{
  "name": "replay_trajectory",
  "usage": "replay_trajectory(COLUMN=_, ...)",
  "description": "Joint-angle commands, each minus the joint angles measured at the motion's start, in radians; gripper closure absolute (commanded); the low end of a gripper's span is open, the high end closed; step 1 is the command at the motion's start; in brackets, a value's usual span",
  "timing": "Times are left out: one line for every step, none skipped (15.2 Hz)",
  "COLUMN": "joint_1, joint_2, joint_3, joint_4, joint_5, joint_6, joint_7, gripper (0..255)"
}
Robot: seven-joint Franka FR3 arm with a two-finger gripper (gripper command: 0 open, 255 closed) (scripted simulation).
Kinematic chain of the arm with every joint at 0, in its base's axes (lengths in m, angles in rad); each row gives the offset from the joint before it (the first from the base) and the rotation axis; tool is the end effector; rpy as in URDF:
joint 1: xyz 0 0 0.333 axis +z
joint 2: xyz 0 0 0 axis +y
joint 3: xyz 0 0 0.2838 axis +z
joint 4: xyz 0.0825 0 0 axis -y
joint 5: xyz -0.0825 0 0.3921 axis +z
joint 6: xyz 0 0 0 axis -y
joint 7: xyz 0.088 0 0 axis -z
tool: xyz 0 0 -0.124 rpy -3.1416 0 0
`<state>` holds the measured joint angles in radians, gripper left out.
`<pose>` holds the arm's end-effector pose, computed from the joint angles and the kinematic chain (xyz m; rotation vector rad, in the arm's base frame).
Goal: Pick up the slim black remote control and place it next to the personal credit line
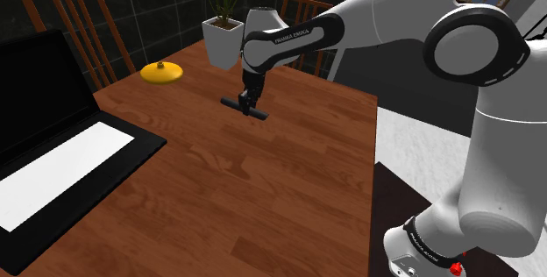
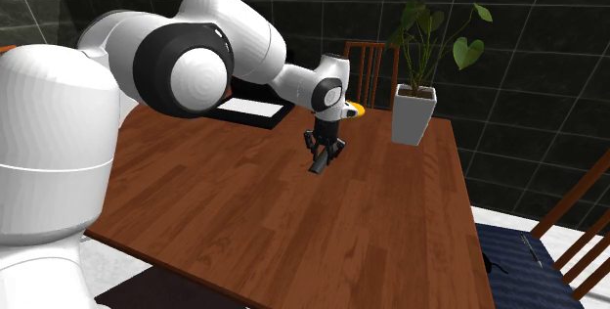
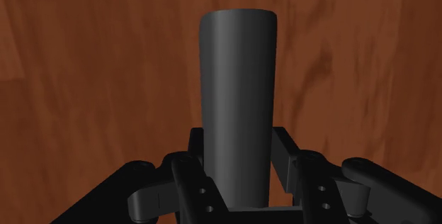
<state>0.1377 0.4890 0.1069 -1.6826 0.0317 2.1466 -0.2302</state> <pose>0.6424 0.1571 0.2668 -2.9892 -0.6768 0.0355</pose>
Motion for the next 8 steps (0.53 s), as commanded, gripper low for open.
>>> replay_trajectory(joint_1=0.001, joint_2=0.003, joint_3=0.001, joint_4=0.000, joint_5=0.000, joint_6=0.000, joint_7=0.001, gripper=255)
replay_trajectory(joint_1=0.001, joint_2=-0.004, joint_3=0.001, joint_4=0.004, joint_5=0.001, joint_6=-0.011, joint_7=0.002, gripper=255)
replay_trajectory(joint_1=0.001, joint_2=-0.010, joint_3=0.001, joint_4=0.008, joint_5=0.001, joint_6=-0.021, joint_7=0.002, gripper=255)
replay_trajectory(joint_1=0.001, joint_2=-0.016, joint_3=0.002, joint_4=0.012, joint_5=0.001, joint_6=-0.032, joint_7=0.002, gripper=255)
replay_trajectory(joint_1=0.001, joint_2=-0.022, joint_3=0.002, joint_4=0.017, joint_5=0.002, joint_6=-0.043, joint_7=0.003, gripper=255)
replay_trajectory(joint_1=0.000, joint_2=-0.028, joint_3=0.002, joint_4=0.023, joint_5=0.002, joint_6=-0.054, joint_7=0.003, gripper=255)
replay_trajectory(joint_1=0.000, joint_2=-0.034, joint_3=0.002, joint_4=0.028, joint_5=0.002, joint_6=-0.065, joint_7=0.004, gripper=255)
replay_trajectory(joint_1=0.000, joint_2=-0.039, joint_3=0.003, joint_4=0.033, joint_5=0.003, joint_6=-0.076, joint_7=0.004, gripper=255)
